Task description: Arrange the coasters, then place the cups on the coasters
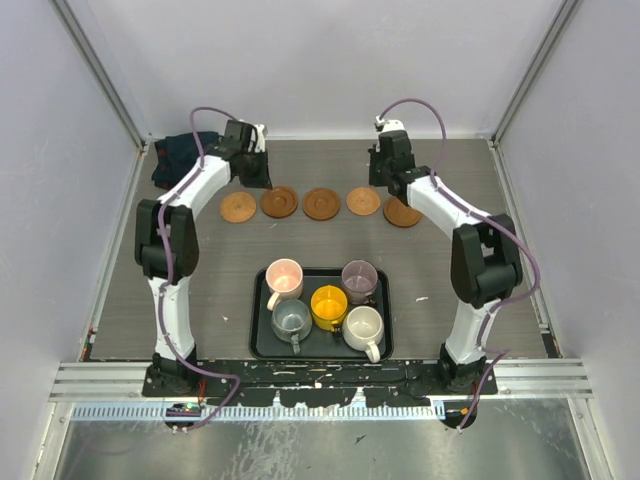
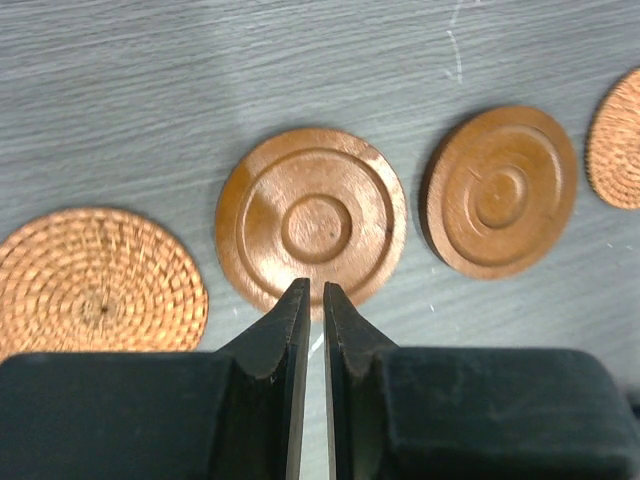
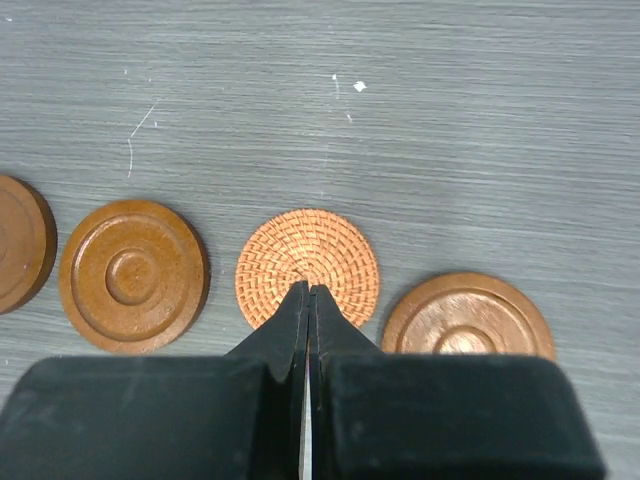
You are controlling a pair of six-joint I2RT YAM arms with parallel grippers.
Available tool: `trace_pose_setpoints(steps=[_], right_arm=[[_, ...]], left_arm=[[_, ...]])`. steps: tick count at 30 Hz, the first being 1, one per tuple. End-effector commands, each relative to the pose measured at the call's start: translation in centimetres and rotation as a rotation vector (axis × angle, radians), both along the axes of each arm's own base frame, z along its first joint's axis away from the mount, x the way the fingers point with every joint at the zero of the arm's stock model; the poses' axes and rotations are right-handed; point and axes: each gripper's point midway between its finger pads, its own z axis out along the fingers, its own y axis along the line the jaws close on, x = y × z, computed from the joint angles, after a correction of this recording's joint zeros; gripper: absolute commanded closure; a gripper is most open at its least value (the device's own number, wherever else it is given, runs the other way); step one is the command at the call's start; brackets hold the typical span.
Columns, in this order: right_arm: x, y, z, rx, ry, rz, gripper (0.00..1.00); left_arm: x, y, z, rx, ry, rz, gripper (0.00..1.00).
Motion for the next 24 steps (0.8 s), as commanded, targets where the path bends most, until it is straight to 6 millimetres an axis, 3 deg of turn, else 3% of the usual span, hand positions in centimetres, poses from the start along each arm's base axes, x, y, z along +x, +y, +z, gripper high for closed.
trace_pose_setpoints(steps=[1, 7, 8, 12, 24], right_arm=[[-1.7, -2.4, 2.2, -0.035, -0.050, -0.080, 0.99], [-6.1, -5.4, -0.5, -0.071, 0.007, -0.154, 0.99], [-7.8, -6.0, -1.6, -0.079, 0.028, -0.160, 0.99], [-9.8, -7.3, -3.1, -0.089, 0.061, -0.192, 0.99], [-10.8, -8.6, -8.1, -0.026, 0.181, -0.221, 0.99]], left_arm=[[-1.1, 0.7, 5.7, -0.018, -0.121, 0.004, 0.88], [-3.9, 2.9, 4.5, -0.032, -0.107, 0.073, 0.87], [-5.3, 3.8, 3.9, -0.014, -0.106, 0.100, 0.87], [-6.9, 5.2, 3.1, 0.016, -0.110, 0.143, 0.87], [-9.5, 6.8, -0.1, 0.016, -0.058, 0.194, 0.87]])
